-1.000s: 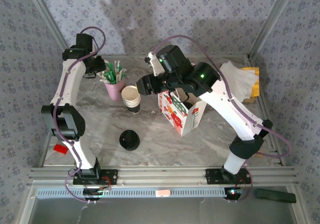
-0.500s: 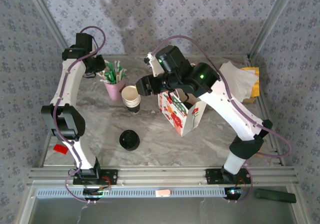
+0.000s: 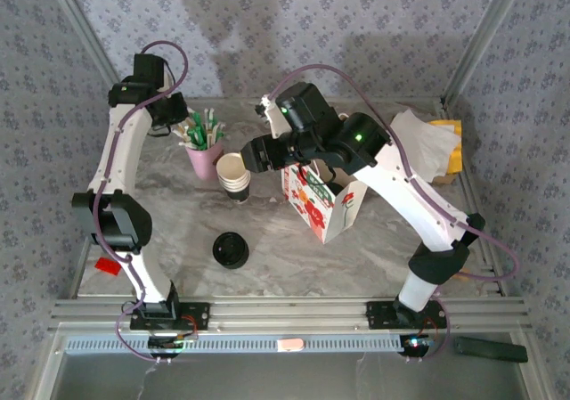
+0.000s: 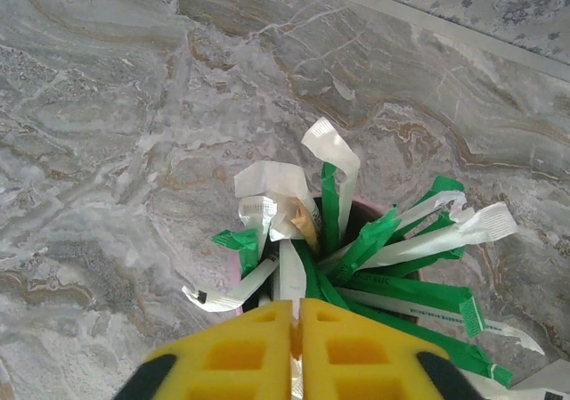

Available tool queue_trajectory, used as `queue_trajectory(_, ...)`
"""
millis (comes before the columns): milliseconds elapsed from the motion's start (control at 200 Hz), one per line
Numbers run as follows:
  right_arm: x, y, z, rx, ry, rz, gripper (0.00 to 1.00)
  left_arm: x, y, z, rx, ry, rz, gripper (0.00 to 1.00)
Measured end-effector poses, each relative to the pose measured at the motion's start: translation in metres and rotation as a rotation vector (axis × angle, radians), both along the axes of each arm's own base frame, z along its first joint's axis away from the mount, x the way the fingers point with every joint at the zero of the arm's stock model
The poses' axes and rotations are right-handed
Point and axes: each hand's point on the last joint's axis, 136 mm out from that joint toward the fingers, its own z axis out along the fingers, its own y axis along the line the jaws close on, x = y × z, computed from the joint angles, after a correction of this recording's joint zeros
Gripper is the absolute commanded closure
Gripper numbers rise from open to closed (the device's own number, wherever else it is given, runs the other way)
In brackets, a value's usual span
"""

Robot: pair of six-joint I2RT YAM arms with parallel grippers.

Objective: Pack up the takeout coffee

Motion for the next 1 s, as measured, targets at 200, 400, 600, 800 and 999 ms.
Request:
queue_trajectory(200,0.0001,0.0,-0.0002,0.0,0.0,-0.001,0.46,0.0,0.0018,0.0001,0.016,-0.001,0.002,0.75)
queue_trajectory(400,-0.0013,0.0009,-0.0003,0.0,0.001,0.002,0.46,0.0,0.0018,0.0,0.016,-0.001,0.001,0.74)
queue_trajectory(600,-0.002,0.0015,-0.0026,-0.004,0.007,0.002,0.46,0.0002,0.0047,0.0,0.03,-0.001,0.01,0.67)
queue_trajectory(800,-0.0021,0.0022,-0.0063,-0.01,0.013,0.001,0.46,0.0002,0.0069,0.0001,0.04,-0.002,0.018,0.69)
queue_trajectory(999,-0.0018,0.0027,-0.0056,-0.007,0.011,0.001,0.46,0.0001,0.0042,0.0001,0.037,-0.002,0.011,0.71)
